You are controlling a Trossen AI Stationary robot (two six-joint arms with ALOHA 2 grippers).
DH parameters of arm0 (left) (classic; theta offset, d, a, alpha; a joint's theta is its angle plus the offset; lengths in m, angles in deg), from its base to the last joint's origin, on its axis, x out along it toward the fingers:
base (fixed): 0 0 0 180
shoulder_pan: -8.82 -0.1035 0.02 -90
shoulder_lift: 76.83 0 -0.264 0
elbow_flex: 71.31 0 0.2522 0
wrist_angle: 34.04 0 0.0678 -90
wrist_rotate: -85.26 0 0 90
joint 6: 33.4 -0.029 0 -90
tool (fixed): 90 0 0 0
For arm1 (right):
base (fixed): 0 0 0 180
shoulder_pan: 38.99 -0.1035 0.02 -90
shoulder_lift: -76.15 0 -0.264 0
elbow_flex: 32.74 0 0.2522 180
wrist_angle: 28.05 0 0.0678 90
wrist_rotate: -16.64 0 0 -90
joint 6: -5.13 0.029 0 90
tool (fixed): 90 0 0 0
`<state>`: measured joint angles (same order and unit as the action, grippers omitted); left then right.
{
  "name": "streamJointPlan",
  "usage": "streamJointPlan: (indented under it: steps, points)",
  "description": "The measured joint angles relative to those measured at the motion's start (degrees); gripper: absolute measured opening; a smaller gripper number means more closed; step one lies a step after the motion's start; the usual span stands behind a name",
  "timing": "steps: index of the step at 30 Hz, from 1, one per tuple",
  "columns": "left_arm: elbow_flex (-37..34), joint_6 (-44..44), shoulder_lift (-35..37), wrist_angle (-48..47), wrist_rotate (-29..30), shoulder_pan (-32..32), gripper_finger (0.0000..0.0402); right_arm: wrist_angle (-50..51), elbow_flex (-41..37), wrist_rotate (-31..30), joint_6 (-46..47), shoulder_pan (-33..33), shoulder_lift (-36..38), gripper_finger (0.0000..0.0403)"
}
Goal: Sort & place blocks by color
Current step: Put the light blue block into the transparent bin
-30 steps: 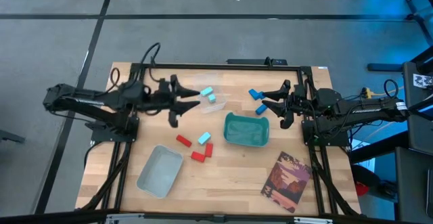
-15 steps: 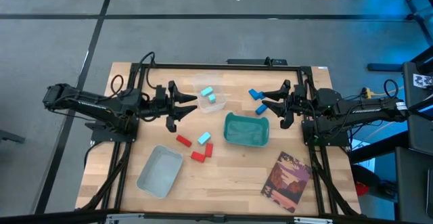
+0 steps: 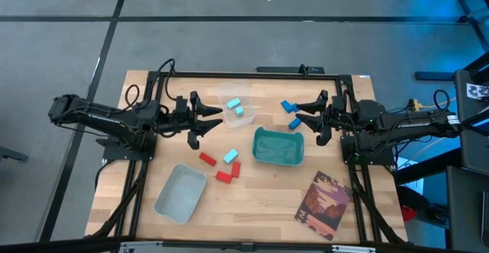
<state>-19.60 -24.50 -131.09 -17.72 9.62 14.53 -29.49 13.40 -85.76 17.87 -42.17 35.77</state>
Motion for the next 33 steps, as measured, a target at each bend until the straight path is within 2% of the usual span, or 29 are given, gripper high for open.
streamJointPlan:
  steps: [11, 33]
  points:
    - [0.0, 0.0, 0.0, 0.0, 0.0, 0.0, 0.0163, 0.8, 0.0, 0.5, -4.4, 0.0, 0.0, 0.017]
    - [0.0, 0.0, 0.0, 0.0, 0.2, 0.0, 0.0163, 0.9, 0.0, 0.6, -4.3, 0.0, 0.0, 0.017]
